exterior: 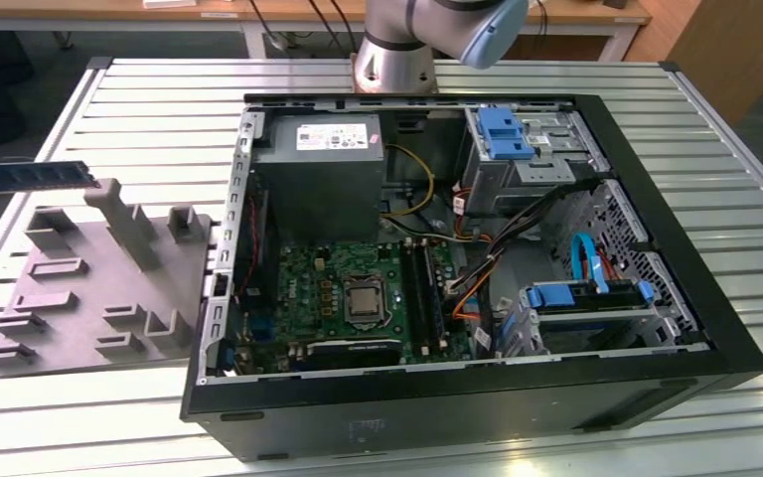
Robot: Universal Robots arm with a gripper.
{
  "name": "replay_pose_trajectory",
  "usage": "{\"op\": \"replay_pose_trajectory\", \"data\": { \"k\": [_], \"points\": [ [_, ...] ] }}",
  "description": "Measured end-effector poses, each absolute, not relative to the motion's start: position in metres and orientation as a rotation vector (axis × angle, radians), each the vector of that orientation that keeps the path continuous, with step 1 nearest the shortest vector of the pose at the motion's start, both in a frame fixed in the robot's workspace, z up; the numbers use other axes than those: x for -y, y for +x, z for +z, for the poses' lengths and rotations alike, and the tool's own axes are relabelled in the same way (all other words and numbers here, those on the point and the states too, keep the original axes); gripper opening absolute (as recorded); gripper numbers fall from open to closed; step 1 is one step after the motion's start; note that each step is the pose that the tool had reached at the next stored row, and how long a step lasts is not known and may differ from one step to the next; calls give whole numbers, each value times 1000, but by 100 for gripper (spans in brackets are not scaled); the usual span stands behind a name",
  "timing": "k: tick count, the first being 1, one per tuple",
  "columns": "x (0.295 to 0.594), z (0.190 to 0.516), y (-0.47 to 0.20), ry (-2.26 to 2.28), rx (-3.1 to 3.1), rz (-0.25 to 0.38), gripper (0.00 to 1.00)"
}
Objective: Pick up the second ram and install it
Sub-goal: 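Pick up the second ram and move it above second insertion slot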
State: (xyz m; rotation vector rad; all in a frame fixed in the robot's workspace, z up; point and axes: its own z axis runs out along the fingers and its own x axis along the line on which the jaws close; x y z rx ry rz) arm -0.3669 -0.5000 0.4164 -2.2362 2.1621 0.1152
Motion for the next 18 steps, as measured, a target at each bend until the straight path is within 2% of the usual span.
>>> {"op": "replay_pose_trajectory", "data": {
  "k": [18],
  "points": [
    [500, 416, -285, -2236, -2162, 115, 13]
  ]
}}
